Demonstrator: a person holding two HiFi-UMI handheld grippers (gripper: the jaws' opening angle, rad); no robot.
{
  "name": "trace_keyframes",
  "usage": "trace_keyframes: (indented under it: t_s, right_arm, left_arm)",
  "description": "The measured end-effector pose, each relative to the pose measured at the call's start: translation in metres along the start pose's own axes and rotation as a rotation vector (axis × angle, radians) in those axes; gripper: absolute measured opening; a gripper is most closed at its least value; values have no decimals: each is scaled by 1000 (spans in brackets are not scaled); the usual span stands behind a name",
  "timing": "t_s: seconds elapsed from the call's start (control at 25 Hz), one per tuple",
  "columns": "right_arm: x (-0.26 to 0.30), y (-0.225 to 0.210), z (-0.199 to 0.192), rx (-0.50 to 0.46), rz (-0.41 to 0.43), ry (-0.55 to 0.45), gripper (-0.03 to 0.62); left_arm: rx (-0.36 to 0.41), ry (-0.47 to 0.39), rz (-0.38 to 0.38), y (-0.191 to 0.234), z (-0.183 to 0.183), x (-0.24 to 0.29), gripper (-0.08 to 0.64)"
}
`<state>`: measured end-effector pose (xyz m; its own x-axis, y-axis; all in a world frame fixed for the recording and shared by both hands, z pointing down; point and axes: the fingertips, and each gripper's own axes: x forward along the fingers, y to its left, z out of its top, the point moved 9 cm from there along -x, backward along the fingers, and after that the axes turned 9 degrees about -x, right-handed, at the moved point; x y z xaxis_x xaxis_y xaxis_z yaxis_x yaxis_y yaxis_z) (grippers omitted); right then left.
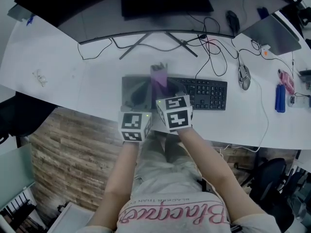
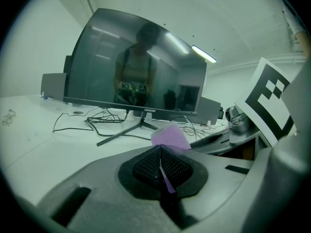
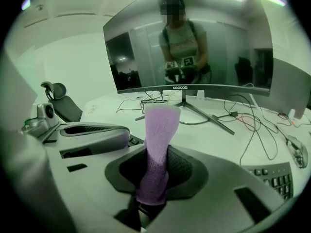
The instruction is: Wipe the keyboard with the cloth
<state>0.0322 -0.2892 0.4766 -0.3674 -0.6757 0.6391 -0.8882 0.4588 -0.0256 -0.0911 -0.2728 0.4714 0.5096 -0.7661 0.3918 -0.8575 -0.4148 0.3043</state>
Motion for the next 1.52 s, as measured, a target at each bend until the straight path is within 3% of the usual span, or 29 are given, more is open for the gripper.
trace_keyframes:
  t_s: [1.52]
  right_arm:
    - [-83,-149,-68,126,-100,8,87]
  left_arm:
    - [82,91,-200,-160,-4,86,5]
